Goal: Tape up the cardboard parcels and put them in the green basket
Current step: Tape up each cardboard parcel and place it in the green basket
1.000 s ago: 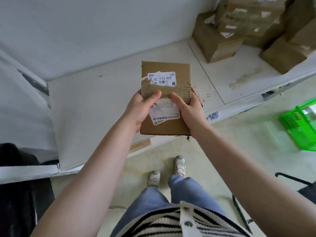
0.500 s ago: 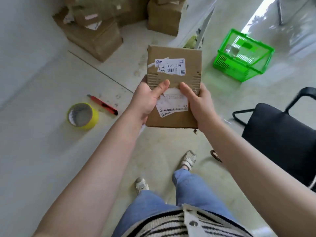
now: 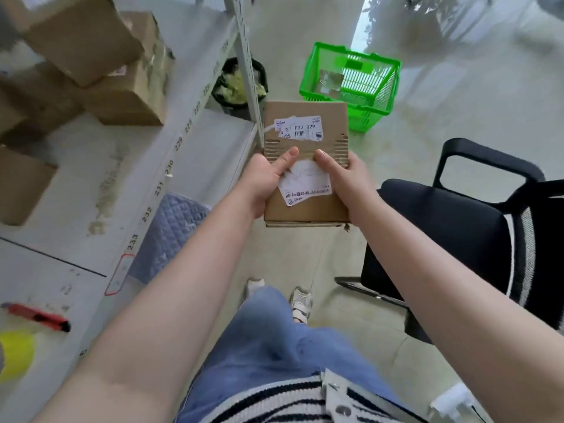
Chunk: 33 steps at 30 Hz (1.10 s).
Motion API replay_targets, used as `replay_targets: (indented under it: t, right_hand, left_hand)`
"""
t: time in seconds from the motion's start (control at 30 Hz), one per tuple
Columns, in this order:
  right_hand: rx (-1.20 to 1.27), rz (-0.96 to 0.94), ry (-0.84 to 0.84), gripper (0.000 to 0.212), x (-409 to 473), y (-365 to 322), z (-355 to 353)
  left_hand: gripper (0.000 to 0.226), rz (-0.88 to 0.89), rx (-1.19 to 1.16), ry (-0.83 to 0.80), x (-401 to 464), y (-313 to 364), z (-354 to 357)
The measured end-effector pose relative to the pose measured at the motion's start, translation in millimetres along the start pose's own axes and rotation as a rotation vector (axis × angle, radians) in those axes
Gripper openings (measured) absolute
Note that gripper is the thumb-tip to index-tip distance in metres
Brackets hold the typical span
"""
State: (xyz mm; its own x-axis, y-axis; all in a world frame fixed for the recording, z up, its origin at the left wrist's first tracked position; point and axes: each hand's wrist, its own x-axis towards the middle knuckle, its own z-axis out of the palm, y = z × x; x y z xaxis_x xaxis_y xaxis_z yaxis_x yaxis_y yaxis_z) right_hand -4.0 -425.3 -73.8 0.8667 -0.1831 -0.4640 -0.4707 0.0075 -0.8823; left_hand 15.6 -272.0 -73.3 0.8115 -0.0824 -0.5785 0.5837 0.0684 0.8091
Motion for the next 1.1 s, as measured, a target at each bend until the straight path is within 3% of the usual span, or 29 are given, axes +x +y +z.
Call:
replay_targets:
  t: [0.43, 0.63, 0.9, 1.1]
  right_hand:
    - [0.034, 0.096, 0.146, 0.008, 200, -42, -66]
    - [0.053, 0.135, 0.213, 0.024, 308, -80, -83]
    - [0.083, 0.164, 0.199, 0.025, 441, -116, -119]
    - [0.053, 0.23, 0.155, 0.024, 549, -125, -154]
  left_hand:
    - [0.031, -0.117, 0.099, -0.174, 204, 75, 94]
    - [0.016, -0.149, 0.158, -0.2, 309, 133, 129]
    - [0.011, -0.166, 0.172, -0.2, 433, 182, 184]
    - [0.025, -0.197, 0.213, -0.15, 534, 196, 232]
